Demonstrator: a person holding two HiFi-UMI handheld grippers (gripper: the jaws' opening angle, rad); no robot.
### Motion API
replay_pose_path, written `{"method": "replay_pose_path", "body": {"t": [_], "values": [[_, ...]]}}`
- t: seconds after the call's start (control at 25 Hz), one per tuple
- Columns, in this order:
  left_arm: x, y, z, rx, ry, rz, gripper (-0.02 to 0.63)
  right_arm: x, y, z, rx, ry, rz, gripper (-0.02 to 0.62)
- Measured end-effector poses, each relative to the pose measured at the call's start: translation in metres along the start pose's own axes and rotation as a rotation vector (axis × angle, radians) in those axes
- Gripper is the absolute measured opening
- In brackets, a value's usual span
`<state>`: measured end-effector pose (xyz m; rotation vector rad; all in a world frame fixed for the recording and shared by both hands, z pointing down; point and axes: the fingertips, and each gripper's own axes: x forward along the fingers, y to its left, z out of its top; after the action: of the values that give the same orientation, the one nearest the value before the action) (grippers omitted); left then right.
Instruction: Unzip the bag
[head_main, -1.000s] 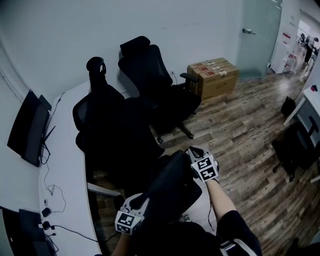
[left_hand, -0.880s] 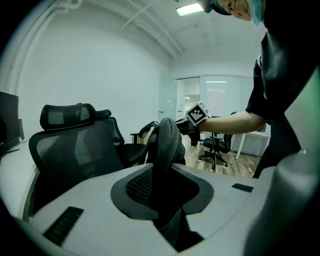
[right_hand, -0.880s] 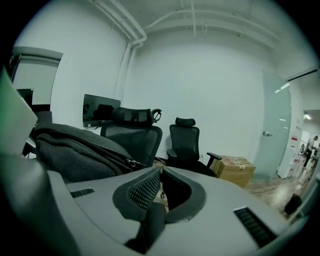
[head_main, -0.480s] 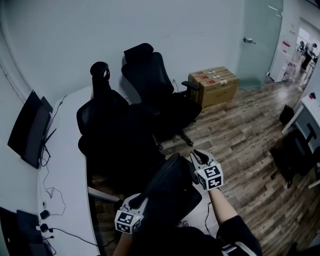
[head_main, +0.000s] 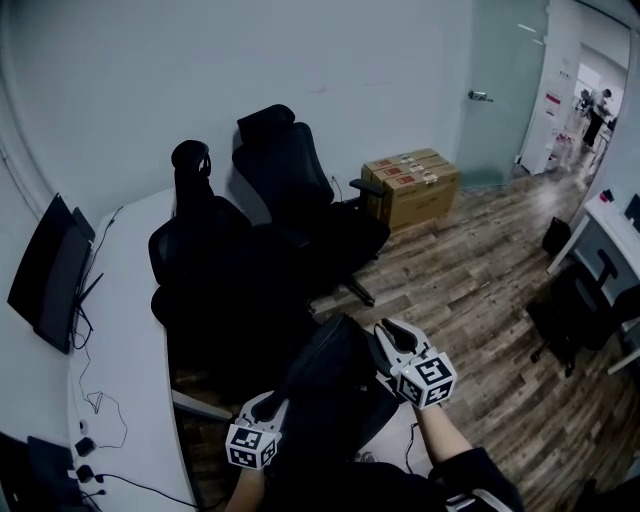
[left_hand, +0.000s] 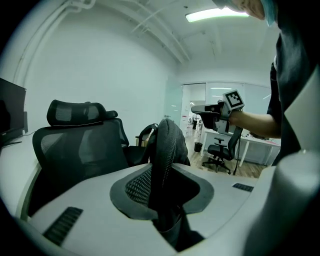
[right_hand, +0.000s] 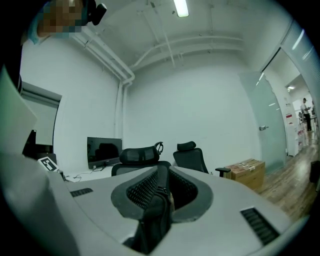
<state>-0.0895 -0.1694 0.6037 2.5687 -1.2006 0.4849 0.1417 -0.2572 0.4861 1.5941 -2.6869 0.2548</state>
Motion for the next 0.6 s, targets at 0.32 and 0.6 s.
{"method": "replay_pose_path", "body": {"t": [0.32, 0.6], "values": [[-0.009, 0.027, 0.001, -0.027, -0.021, 0.011, 0.094, -0.019, 0.05, -0.006, 0.056, 0.004, 0.027, 0.048], [-0.016, 0.047, -0.003, -0.062, -0.037, 0.016, 0.094, -0.028, 0.08, -0.018, 0.109, 0.01, 0.019, 0.048]]}}
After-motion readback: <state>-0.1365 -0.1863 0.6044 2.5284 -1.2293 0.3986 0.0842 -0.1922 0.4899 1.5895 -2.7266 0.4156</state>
